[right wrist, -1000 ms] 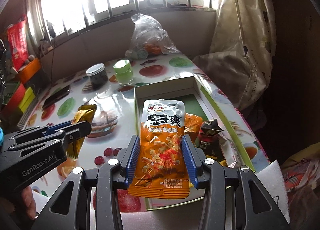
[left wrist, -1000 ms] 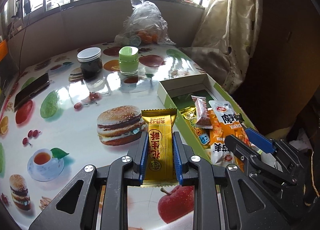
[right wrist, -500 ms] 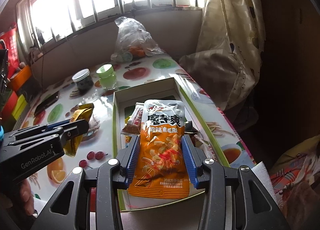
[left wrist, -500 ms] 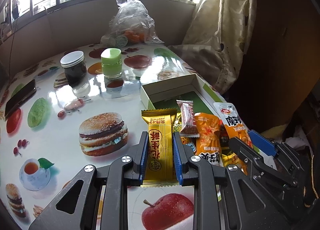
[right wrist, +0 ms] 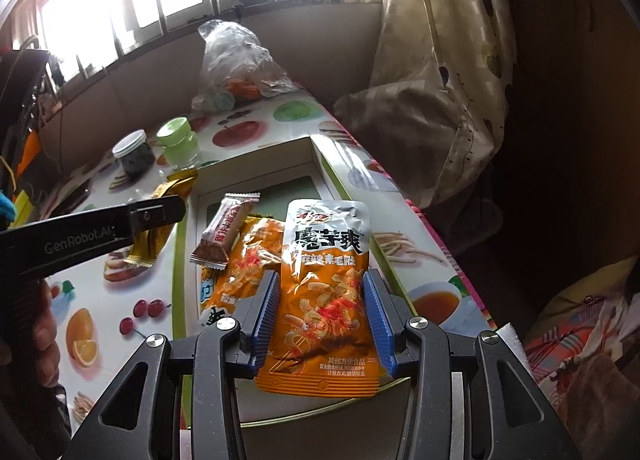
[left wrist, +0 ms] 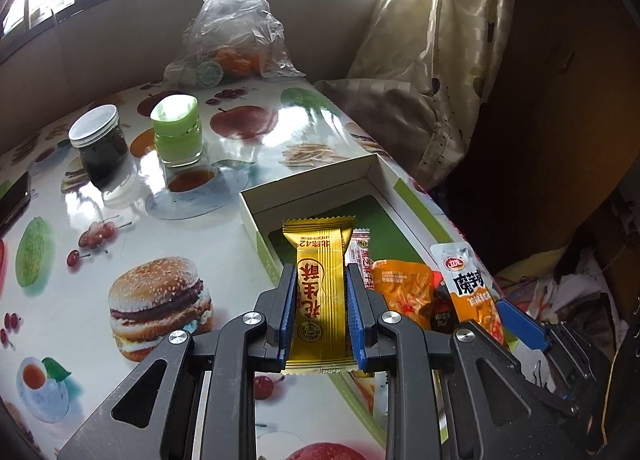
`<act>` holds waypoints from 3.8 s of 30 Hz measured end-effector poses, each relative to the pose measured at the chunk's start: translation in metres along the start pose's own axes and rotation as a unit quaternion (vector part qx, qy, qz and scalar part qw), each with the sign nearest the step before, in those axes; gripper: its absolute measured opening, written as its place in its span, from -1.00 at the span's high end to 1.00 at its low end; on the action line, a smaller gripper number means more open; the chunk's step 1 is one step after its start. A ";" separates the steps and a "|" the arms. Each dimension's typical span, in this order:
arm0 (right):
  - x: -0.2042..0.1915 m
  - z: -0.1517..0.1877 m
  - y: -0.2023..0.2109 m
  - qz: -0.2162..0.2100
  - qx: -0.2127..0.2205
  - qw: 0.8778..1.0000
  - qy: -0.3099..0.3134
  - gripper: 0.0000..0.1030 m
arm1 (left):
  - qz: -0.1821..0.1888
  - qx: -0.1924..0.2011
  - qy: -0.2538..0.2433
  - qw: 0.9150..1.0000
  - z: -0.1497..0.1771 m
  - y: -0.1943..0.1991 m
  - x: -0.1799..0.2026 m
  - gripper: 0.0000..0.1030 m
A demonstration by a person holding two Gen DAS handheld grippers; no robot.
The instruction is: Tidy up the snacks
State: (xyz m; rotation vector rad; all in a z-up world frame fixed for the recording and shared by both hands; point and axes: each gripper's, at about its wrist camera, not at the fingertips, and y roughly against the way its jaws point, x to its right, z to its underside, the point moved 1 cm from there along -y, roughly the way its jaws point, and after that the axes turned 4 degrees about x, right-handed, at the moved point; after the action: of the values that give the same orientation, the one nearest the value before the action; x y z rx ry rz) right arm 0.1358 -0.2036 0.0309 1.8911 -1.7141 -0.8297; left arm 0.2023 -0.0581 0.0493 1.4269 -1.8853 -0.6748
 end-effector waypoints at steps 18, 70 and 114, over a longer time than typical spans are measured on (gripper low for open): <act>-0.001 0.005 -0.013 -0.006 -0.012 1.000 0.005 0.25 | -0.001 -0.025 0.007 1.000 -0.012 -0.040 -0.002 0.53; 0.004 0.018 0.029 0.003 0.022 1.000 -0.015 -0.10 | -0.023 0.015 -0.014 1.000 0.023 0.022 0.018 0.20; -0.002 0.099 0.049 0.061 -0.020 0.998 0.014 -0.17 | -0.060 -0.015 -0.037 0.997 0.148 0.054 0.024 0.19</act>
State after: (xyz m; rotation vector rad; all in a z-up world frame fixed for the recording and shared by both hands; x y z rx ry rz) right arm 0.0318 -0.2016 -0.0065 1.7447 -1.7622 -0.7813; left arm 0.0510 -0.0652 -0.0013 1.5242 -1.8489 -0.8197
